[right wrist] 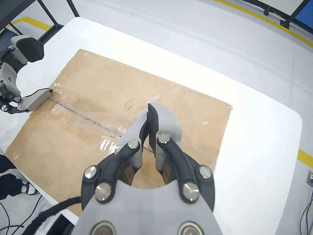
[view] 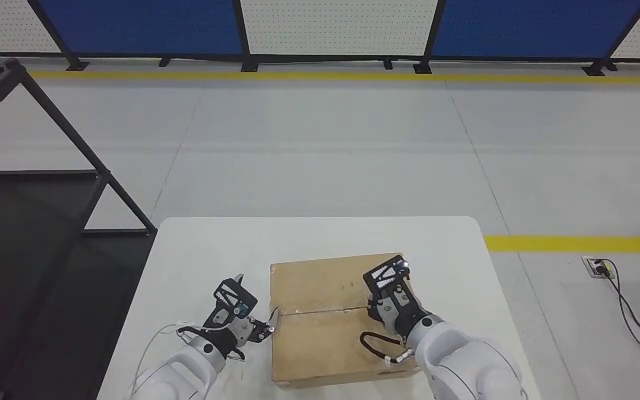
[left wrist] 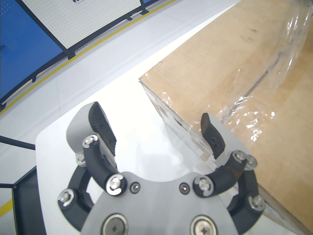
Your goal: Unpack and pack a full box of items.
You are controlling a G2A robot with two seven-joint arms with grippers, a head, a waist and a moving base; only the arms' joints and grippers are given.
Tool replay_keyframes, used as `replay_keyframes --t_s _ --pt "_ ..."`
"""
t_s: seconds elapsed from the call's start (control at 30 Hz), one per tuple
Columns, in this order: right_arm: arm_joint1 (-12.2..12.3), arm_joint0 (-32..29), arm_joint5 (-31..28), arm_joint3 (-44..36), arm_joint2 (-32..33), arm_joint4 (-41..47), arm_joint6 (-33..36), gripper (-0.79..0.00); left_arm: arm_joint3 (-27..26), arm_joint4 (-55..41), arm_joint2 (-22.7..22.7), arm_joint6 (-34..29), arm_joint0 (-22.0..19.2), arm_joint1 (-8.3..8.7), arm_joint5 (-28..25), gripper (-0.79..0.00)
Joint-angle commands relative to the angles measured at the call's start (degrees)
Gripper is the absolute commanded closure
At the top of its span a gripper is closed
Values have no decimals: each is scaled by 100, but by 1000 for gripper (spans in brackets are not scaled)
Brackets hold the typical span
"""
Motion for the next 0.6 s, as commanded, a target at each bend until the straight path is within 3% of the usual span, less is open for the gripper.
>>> replay_keyframes --t_s 0.0,0.57 --pt "2 5 6 4 -3 -13 17 0 0 0 0 0 0 0 0 -785" --pt "53 -274 213 -109 101 272 -254 0 0 0 0 0 0 0 0 -785"
